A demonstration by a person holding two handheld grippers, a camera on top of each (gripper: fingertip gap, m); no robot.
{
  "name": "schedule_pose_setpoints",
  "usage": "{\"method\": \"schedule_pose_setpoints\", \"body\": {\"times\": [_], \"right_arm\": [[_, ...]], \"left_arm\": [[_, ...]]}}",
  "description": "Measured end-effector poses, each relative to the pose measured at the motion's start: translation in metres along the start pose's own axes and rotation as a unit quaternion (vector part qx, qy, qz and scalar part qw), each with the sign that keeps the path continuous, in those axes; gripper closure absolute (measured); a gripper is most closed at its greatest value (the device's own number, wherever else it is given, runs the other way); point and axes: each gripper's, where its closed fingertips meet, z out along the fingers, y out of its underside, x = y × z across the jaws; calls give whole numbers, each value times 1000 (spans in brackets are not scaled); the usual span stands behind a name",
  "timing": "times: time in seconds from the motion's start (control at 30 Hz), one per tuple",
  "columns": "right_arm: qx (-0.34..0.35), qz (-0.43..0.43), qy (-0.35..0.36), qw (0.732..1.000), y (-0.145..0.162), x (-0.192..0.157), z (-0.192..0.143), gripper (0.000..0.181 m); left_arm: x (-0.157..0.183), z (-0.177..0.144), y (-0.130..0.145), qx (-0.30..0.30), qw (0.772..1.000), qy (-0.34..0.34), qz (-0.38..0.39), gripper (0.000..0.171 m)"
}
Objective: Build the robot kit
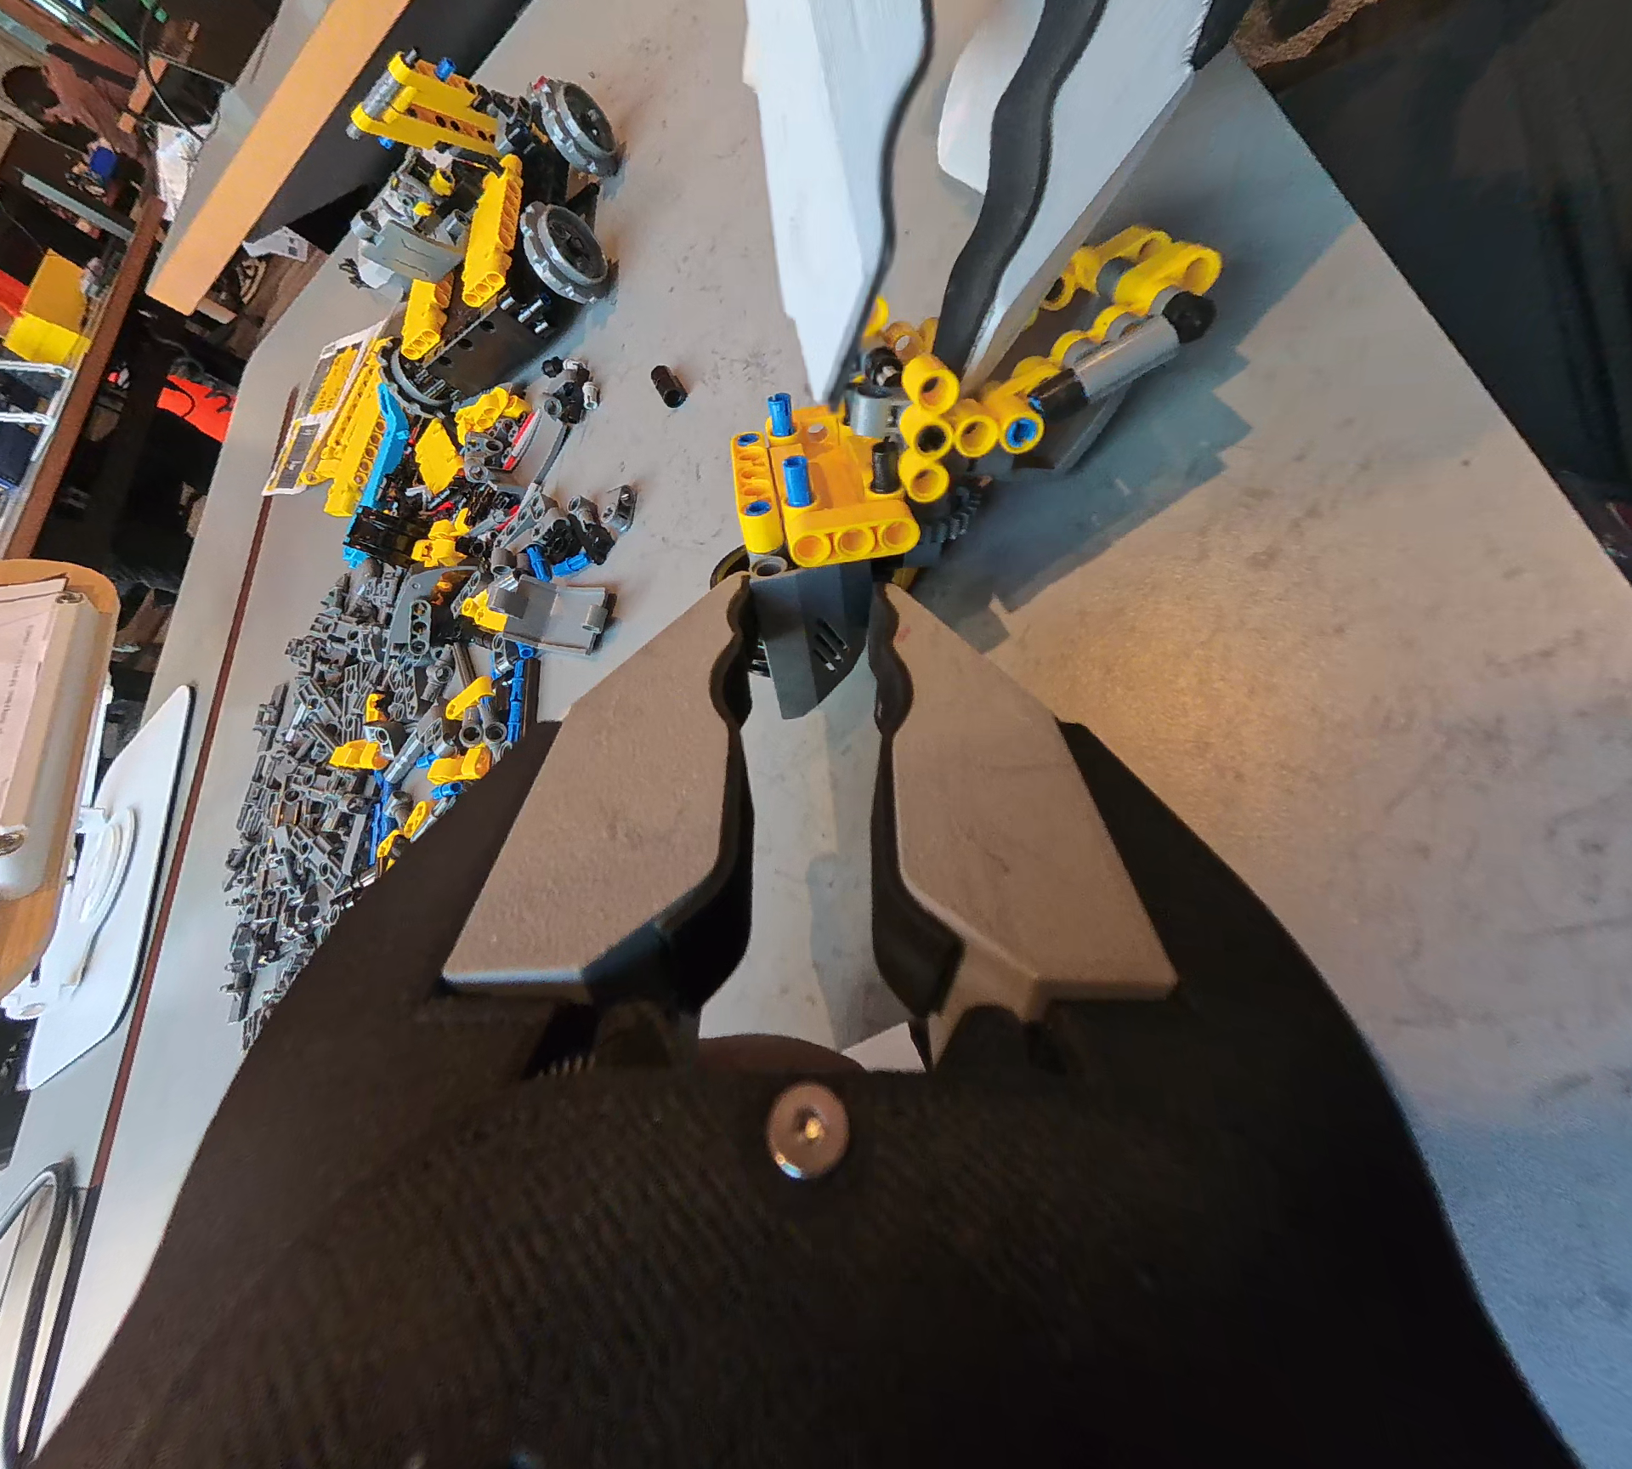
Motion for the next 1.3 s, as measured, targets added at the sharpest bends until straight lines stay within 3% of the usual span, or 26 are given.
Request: {"method": "schedule_pose_setpoints", "body": {"times": [0.23, 0.63, 0.8, 1.03, 1.3], "right_arm": [[-9, -72, 12, 997, -2, 0, 1, 165], [-1, -60, -12, 998, -2, -2, 2, 165], [-1, -36, -21, 999, -1, -2, 2, 166], [40, 67, -70, 995, -1, -2, 1, 166], [56, 95, -112, 988, -5, -5, 2, 166]], "left_arm": [[0, 0, 0, -1, 1000, 0, 0, 150], [0, 0, 1, -3, 1000, 0, 1, 150], [0, 0, 0, -3, 1000, -2, 5, 150], [0, 0, 0, -5, 1000, -5, 5, 150], [-1, 1, 0, -10, 1000, -11, 12, 150]]}}
